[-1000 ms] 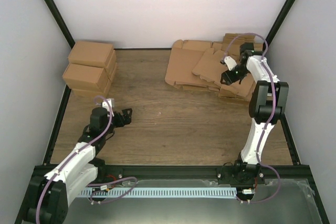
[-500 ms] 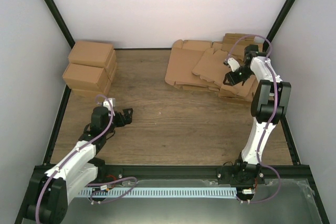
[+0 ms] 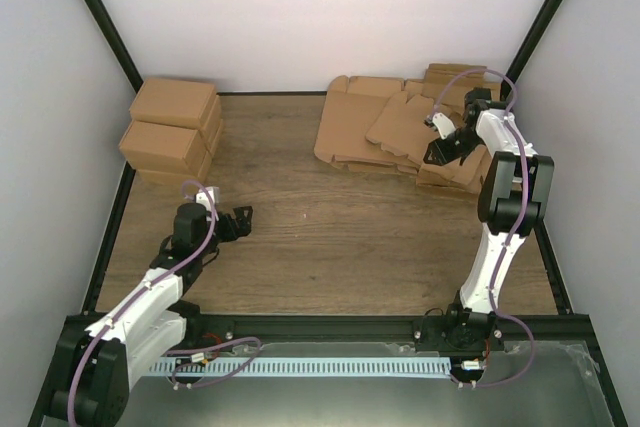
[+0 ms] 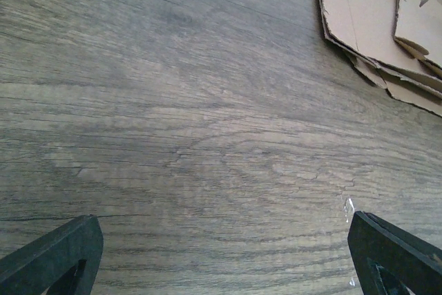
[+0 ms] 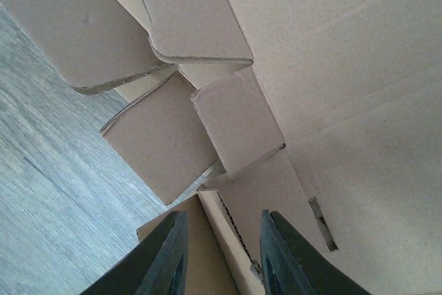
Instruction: Fold the paper box
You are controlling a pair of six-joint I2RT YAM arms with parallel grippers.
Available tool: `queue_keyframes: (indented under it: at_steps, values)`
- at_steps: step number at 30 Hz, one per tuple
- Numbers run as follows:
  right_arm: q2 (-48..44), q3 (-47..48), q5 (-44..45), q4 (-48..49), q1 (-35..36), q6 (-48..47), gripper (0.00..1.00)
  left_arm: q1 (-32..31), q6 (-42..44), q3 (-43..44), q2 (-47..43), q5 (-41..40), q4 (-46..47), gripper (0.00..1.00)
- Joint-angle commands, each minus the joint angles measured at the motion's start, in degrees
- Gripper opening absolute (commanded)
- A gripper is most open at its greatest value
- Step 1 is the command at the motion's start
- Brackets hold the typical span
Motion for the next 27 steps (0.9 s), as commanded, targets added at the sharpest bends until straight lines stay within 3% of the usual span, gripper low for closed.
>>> queue_keyframes:
  at_steps: [1,9,16,27]
  values:
    - [1.85,0.79,-2.12,-0.58,0.02,-0.19,0.3,-0.31,0.76,1.36,-0.01,-0.32,1.21,1.0]
    - [2.61,0.09,-1.08,0.65,0.02,0.09,0.34,-0.31,0.77,1.44,-0.02,-0.35,1.17,1.0]
    - [2.58,0.57,-3.19,-0.26,0.01,-0.36,0.04,-0.33,0.74,1.45,-0.01,-0.39,1.27,1.0]
    - [-6.06,1.39,-2.78,0.45,0.19,-0.76,0.01,-0.39,0.69,1.44,-0.12,-0.26,1.18,1.0]
